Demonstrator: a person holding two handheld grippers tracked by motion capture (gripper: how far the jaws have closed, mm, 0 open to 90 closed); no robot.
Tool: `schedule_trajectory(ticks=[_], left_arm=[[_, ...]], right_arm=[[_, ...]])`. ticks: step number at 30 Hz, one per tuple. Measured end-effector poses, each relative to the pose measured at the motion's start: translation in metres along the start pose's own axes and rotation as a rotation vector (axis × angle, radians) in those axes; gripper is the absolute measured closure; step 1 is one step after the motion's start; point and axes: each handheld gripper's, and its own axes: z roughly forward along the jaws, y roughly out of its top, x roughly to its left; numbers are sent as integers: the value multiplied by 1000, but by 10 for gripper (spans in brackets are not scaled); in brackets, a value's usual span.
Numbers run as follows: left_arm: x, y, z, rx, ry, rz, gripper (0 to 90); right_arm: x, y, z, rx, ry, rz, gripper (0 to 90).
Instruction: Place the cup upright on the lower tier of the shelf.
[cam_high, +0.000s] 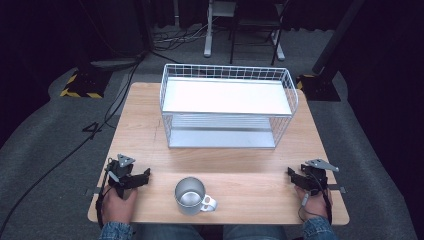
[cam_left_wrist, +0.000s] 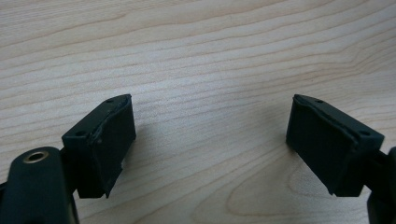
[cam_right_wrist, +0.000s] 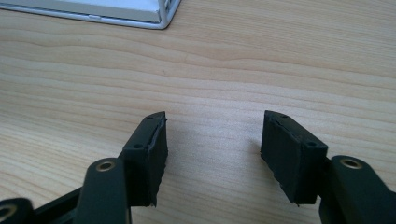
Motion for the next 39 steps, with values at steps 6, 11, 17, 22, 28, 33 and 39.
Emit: schedule_trajectory(ticks=[6,11,17,22,28,33,39], left_arm=[[0,0,0,1,0,0,160],[0,0,0,1,0,1,160],[0,0,0,1,0,0,160],[0,0,0,0,0,0,160],[0,0,0,0,0,0,160],[0,0,0,1,0,0,160],[0,0,0,1,0,0,161]], right_arm=[[0,0,0,-1,4,-1,426],[0,1,-1,9,1,3,460],[1,3,-2,14,5,3,473],[2,6,-6,-6,53,23,468],[14,15,-20,-36,117,-14,468],[27,24,-37,-68,170,-32,468],[48,32,-47,-96,245,-60,468]])
